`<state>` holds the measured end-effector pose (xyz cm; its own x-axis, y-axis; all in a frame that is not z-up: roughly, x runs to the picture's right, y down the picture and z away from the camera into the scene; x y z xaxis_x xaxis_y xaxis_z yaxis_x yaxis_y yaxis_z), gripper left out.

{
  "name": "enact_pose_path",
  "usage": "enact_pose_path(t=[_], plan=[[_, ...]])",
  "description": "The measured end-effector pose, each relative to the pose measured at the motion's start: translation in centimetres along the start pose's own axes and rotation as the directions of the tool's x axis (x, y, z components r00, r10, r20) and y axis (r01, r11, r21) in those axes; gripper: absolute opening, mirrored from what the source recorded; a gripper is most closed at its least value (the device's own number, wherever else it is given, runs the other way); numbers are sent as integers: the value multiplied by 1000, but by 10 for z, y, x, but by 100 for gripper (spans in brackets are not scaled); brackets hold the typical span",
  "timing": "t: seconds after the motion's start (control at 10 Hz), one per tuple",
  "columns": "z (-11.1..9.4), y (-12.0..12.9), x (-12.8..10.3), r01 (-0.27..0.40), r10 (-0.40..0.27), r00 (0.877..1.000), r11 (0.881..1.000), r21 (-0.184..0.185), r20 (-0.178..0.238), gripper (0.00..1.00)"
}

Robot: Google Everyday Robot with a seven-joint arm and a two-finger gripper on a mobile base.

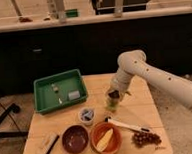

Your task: Stack cups into tray

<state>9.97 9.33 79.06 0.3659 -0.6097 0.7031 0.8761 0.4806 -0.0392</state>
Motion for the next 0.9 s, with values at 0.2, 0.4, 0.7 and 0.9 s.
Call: enact_pose_path(t=[0.2, 0.4, 0.7, 0.9], plan=[[2, 3, 2, -3, 3, 1000, 1000, 12, 7, 44], [4, 4, 1, -4, 4, 1000, 1000, 19, 16, 66], [5, 3, -3, -2, 1, 1000, 1000, 21, 24, 80], [6, 2, -4, -3, 2, 1000, 1000, 20, 30, 80]])
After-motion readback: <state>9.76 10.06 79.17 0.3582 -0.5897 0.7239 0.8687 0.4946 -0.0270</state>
